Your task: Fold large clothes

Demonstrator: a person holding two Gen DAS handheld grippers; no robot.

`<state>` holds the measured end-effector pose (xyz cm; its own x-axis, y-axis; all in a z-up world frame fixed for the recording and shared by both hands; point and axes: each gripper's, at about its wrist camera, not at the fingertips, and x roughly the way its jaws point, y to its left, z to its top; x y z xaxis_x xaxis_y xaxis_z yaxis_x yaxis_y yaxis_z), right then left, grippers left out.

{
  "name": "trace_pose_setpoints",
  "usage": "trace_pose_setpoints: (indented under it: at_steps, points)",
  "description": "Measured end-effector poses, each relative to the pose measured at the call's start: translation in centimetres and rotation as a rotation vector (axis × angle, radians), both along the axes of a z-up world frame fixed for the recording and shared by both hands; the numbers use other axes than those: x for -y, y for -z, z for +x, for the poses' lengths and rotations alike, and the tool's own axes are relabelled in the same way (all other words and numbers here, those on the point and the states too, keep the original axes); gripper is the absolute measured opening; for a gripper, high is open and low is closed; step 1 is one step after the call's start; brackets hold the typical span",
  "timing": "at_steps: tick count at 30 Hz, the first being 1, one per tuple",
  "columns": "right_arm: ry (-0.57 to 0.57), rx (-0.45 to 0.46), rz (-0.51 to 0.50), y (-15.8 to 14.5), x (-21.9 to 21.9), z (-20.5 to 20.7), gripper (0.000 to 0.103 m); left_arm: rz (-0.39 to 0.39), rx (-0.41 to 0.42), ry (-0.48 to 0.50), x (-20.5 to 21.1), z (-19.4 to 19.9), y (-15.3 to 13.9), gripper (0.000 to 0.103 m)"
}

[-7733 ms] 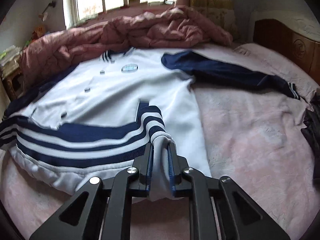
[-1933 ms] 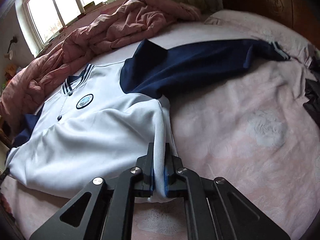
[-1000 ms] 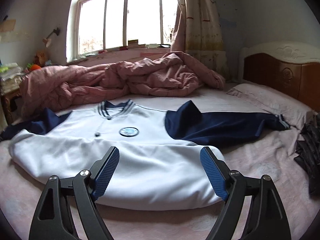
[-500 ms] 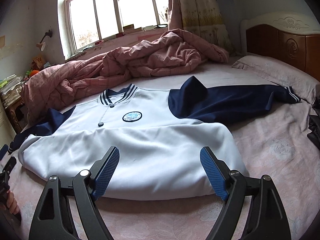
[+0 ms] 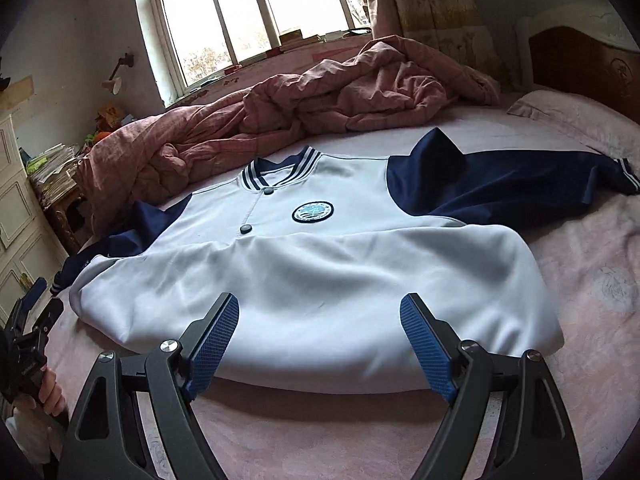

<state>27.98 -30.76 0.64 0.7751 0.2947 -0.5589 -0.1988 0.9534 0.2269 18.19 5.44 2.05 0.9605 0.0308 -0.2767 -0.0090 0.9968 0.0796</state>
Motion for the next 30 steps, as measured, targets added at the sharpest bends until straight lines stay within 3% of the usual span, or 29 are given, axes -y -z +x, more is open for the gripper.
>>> trace_pose_setpoints:
  at_steps: [4,11,17,25,30]
  points:
    - [0.04,0.008,-0.014,-0.3,0.3,-0.3,0.085,-0.034,0.024,-0.017,-0.8,-0.5,-0.4,0.103]
    - [0.074,0.104,-0.081,-1.9,0.5,-1.6,0.085,-0.042,0.057,0.0,0.8,0.1,-2.6,0.103]
    - [0.158,0.086,-0.096,-1.8,2.7,-0.5,0.085,-0.088,0.117,0.069,4.3,1.5,-6.9,0.103]
    - [0.269,0.107,-0.102,-2.3,6.5,-0.1,0.085,-0.069,0.227,0.165,10.7,3.6,-12.5,0.103]
    - [0.332,0.097,-0.1,-2.2,8.2,0.3,0.085,-0.067,0.217,0.159,11.6,6.3,-11.9,0.103]
